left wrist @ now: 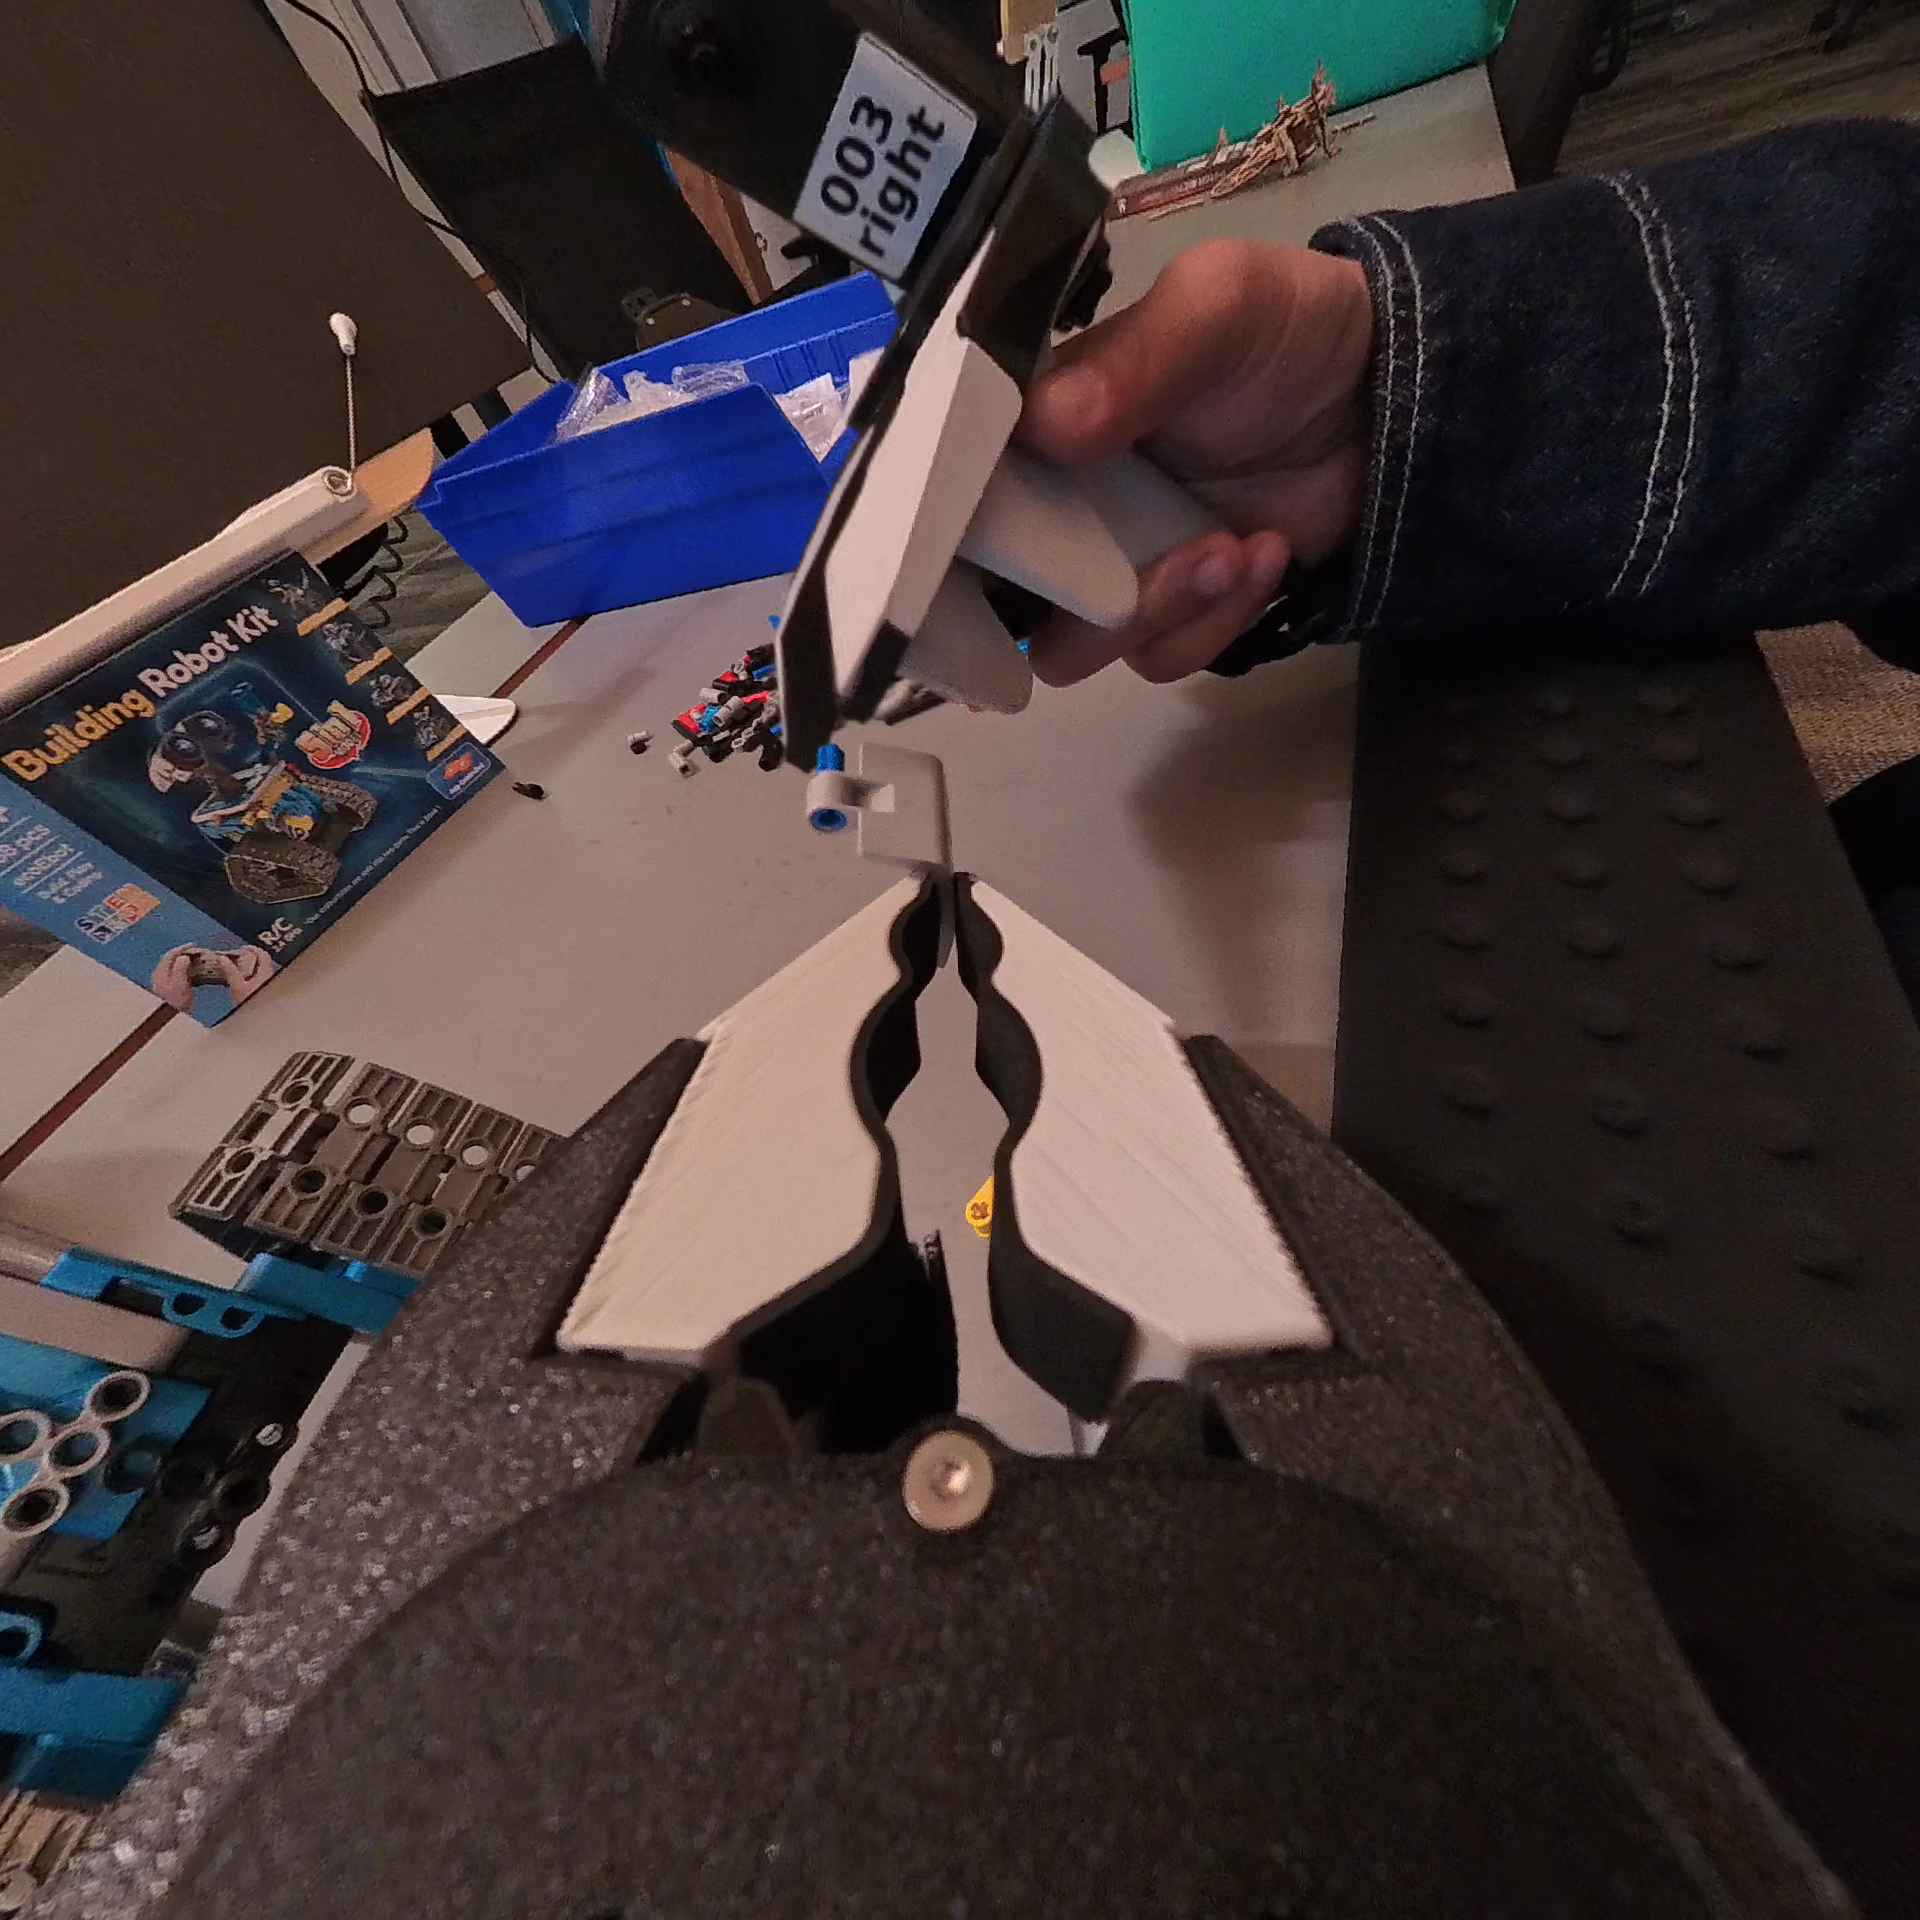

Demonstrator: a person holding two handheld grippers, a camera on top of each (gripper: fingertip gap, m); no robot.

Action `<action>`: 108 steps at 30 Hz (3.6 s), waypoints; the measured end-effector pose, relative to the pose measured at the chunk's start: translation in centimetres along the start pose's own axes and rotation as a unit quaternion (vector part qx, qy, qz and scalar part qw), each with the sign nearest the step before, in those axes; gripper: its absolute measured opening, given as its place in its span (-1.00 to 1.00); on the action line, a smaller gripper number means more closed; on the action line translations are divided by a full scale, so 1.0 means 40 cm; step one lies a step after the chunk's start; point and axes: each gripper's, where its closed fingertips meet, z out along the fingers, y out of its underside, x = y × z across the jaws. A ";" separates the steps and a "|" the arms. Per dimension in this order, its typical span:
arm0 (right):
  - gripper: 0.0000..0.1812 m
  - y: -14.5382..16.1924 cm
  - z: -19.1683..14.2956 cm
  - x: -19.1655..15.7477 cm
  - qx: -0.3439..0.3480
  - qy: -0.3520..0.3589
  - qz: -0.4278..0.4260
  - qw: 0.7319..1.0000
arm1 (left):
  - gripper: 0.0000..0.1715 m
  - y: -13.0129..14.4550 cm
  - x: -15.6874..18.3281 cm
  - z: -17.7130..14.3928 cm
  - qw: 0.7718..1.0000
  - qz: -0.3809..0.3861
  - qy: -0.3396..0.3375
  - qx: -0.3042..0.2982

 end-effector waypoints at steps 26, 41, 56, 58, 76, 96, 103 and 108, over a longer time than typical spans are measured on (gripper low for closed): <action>-1.00 -0.034 0.018 -0.069 0.068 -0.018 -0.144 0.987 | -1.00 -0.111 -0.020 -0.082 0.933 -0.290 0.147 0.152; -0.86 0.094 -0.631 0.391 -0.084 0.590 -0.034 0.802 | -0.99 -0.047 -0.064 -0.071 0.942 -0.304 0.099 0.105; -0.65 -0.020 0.030 0.058 -0.032 0.196 -0.226 0.954 | -1.00 -0.115 -0.135 -0.166 0.754 -0.543 0.251 0.272; -0.72 -0.014 -0.016 0.120 -0.041 0.253 -0.207 0.944 | -1.00 -0.112 -0.142 -0.168 0.748 -0.550 0.248 0.276; -0.72 -0.031 -0.072 -0.013 0.022 0.172 -0.247 0.954 | -1.00 -0.092 -0.121 -0.128 0.700 -0.607 0.286 0.245; -1.00 0.120 -0.818 0.168 -0.151 0.581 -0.025 0.799 | -0.67 -0.075 -0.060 -0.102 0.769 -0.558 0.264 0.166; -1.00 0.488 -1.239 0.087 -0.181 0.659 0.301 0.665 | -0.68 -0.065 -0.055 -0.086 0.774 -0.559 0.256 0.152; -1.00 0.477 -1.179 0.137 -0.117 0.632 0.288 0.710 | -0.68 -0.049 -0.065 -0.083 0.816 -0.519 0.216 0.134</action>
